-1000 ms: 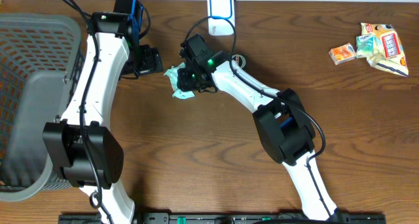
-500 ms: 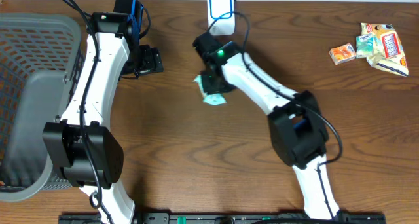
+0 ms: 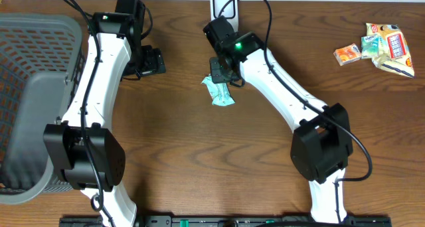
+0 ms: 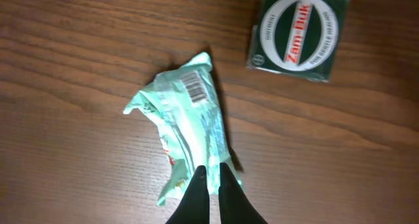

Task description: Scan the item barcode

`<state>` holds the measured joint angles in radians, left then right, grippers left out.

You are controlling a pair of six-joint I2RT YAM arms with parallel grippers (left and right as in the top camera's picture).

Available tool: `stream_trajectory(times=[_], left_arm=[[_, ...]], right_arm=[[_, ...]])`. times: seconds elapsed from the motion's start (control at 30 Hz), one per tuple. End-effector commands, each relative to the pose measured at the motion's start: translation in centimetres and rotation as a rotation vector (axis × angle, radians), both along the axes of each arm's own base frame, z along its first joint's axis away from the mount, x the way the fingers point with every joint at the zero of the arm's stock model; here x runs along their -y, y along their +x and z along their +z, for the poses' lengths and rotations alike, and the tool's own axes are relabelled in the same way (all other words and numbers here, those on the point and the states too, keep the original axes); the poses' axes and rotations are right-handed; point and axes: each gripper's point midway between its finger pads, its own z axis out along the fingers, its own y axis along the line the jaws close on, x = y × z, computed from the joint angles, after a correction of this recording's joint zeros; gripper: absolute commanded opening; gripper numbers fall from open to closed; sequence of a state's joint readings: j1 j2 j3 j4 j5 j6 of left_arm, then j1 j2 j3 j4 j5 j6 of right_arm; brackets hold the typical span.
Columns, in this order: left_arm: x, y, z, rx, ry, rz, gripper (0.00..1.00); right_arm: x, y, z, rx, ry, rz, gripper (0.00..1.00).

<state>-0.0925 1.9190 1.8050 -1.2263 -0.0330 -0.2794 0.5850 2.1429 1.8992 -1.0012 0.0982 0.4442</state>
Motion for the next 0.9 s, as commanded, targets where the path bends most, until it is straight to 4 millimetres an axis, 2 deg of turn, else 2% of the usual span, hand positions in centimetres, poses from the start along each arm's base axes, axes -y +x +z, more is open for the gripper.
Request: stream_trajectory(times=[0.0,0.13,0.23,0.3,0.37,0.43,0.5,0.73,0.87], left_arm=[[-0.3,-0.3,-0.2,-0.012,0.016,-0.012,0.98],[-0.4,-0.3,-0.2,-0.012,0.016,-0.012,0.98],[-0.4,-0.3,-0.2,-0.012,0.016,-0.012,0.98],[-0.4,-0.3,-0.2,-0.012,0.016,-0.012,0.98],[-0.3,-0.3,-0.2,-0.012,0.016,-0.012,0.98],[-0.3,-0.3,-0.2,-0.012,0.016,-0.012,0.98],[-0.4,-0.3,-0.2,-0.012,0.016,-0.012,0.98],[-0.4,-0.3,-0.2,-0.012,0.016,-0.012,0.98],[-0.3,-0.3,-0.2,-0.012,0.016,-0.012,0.98]], right_arm=[[-0.3,-0.4,-2.2,-0.039,-0.023,0.003,0.01],[-1.0,-1.0,-5.0,-0.108,-0.006,0.002,0.01],[-1.8,-2.1,-8.5,-0.188,-0.013,0.021,0.01],[-2.2,-2.7,-10.2,-0.227,-0.014,0.031,0.01],[-2.6,-3.4,-11.4,-0.269,-0.004,0.041,0.01],[-2.8,-3.7,-11.6,-0.284,0.008,0.050,0.01],[-2.9,-3.6,-11.0,-0.279,0.014,0.057,0.01],[-2.3,-2.0,-3.2,-0.153,0.085,0.069,0.01],[-2.4,-1.8,-0.8,-0.106,0.107,0.094,0.01]])
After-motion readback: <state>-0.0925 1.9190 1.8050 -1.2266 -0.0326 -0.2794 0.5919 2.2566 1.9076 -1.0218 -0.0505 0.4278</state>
